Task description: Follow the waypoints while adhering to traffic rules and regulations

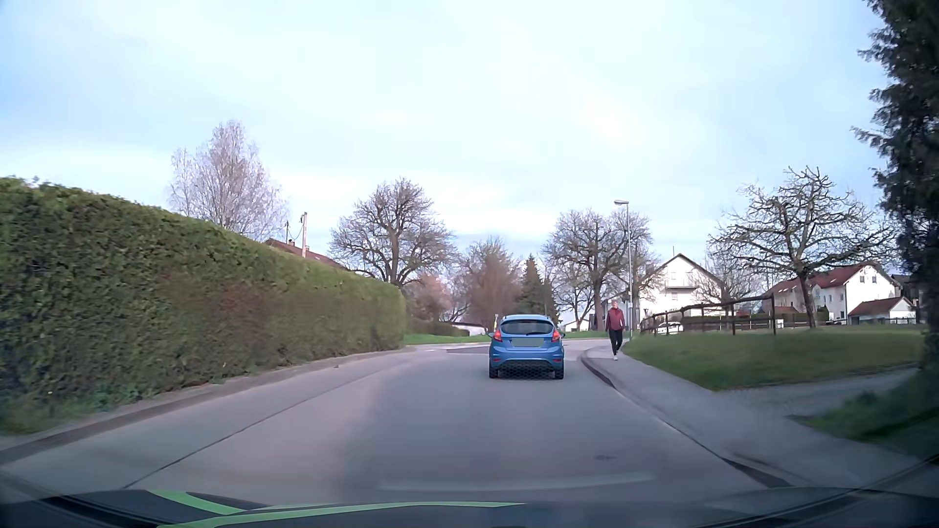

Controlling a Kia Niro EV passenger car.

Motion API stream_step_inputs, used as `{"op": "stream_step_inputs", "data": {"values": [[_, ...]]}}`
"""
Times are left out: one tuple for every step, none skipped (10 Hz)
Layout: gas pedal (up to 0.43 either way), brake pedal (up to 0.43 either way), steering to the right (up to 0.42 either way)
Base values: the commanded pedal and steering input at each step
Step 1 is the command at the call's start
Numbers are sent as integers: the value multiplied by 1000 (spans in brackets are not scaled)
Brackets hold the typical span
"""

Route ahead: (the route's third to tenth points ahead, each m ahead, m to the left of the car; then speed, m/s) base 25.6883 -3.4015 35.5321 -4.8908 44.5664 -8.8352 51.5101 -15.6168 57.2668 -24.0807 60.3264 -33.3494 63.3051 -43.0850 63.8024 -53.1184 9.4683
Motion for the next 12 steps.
{"op": "stream_step_inputs", "data": {"values": [[98,0,24],[98,0,24],[98,0,25],[98,0,26],[98,0,28],[98,0,30],[110,0,32],[110,0,33],[110,0,33],[110,0,33],[110,0,34],[87,0,38]]}}
